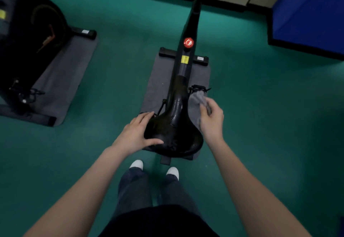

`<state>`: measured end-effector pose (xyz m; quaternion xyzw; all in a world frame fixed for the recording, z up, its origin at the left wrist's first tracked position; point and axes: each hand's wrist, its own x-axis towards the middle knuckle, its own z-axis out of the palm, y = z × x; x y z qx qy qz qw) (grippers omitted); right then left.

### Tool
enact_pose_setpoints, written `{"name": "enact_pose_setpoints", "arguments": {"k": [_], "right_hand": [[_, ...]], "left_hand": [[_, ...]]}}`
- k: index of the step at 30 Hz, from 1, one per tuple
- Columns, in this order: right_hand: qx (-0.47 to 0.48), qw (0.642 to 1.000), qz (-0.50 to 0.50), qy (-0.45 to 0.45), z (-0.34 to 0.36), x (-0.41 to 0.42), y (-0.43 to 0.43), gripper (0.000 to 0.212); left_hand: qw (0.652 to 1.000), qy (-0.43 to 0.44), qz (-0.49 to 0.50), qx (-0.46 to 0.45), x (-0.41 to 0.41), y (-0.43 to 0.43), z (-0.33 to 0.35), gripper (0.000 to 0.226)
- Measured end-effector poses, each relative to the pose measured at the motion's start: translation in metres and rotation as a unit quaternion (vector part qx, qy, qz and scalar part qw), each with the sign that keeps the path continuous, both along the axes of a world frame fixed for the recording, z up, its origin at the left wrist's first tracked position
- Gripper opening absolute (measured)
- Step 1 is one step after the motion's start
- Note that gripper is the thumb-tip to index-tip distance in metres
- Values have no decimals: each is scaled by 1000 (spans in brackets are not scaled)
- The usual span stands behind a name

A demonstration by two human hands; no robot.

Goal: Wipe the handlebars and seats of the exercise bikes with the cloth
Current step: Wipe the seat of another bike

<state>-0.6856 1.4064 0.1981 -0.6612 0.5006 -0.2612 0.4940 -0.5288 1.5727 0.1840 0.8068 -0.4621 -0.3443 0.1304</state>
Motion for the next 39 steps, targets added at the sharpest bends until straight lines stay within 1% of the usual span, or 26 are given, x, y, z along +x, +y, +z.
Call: {"name": "enact_pose_setpoints", "arguments": {"k": [3, 6, 10, 13, 15, 17, 19, 21, 22, 23, 24, 27, 28, 30, 31, 32, 35, 37, 39], "right_hand": [[-33, 998, 46, 7, -8, 30, -27, 23], [-72, 989, 124, 31, -19, 51, -33, 27], [-140, 963, 220, 63, -38, 45, -18, 34], [-201, 930, 301, 68, -46, 21, 6, 38], [-209, 916, 337, 65, -46, 4, 24, 40], [-152, 924, 345, 54, -41, -6, 26, 36], [-106, 947, 300, 36, -32, -5, 12, 33], [-135, 964, 226, 26, -23, 8, -11, 29], [-162, 964, 210, 33, -18, 18, -21, 29], [-185, 957, 217, 47, -16, 30, -30, 29], [-203, 945, 246, 72, -16, 41, -35, 30], [-243, 897, 326, 176, -27, 59, -28, 32], [-266, 881, 341, 192, -31, 60, -20, 32], [-310, 852, 378, 187, -38, 56, 2, 33], [-323, 844, 391, 173, -41, 51, 16, 33], [-322, 848, 392, 154, -42, 46, 29, 34], [-260, 879, 388, 93, -43, 30, 52, 33], [-211, 892, 393, 70, -43, 25, 52, 33], [-175, 909, 373, 60, -39, 35, 43, 34]], "left_hand": [[1000, 16, 4, 11, -1, 2, -8, 114], [1000, 24, 2, 18, -3, 7, -18, 121], [999, 33, 5, -2, -4, 6, -32, 120], [998, 47, 21, -30, -3, 6, -42, 119], [996, 59, 30, -56, -1, 9, -47, 118], [994, 69, 39, -80, 0, 10, -50, 117], [991, 83, 49, -97, -1, 11, -54, 116], [986, 102, 70, -113, -2, 12, -57, 117], [984, 110, 81, -117, -3, 13, -58, 117], [982, 116, 93, -119, -5, 14, -60, 118], [979, 122, 107, -123, -6, 16, -62, 118], [970, 137, 146, -136, -12, 23, -65, 120], [967, 143, 158, -137, -13, 25, -67, 121], [962, 157, 176, -138, -14, 30, -71, 121], [961, 162, 178, -136, -14, 32, -75, 121], [961, 162, 177, -134, -13, 34, -77, 120], [964, 160, 169, -130, -10, 39, -85, 118], [961, 167, 172, -136, -8, 41, -88, 114], [957, 177, 177, -149, -6, 39, -89, 110]]}}
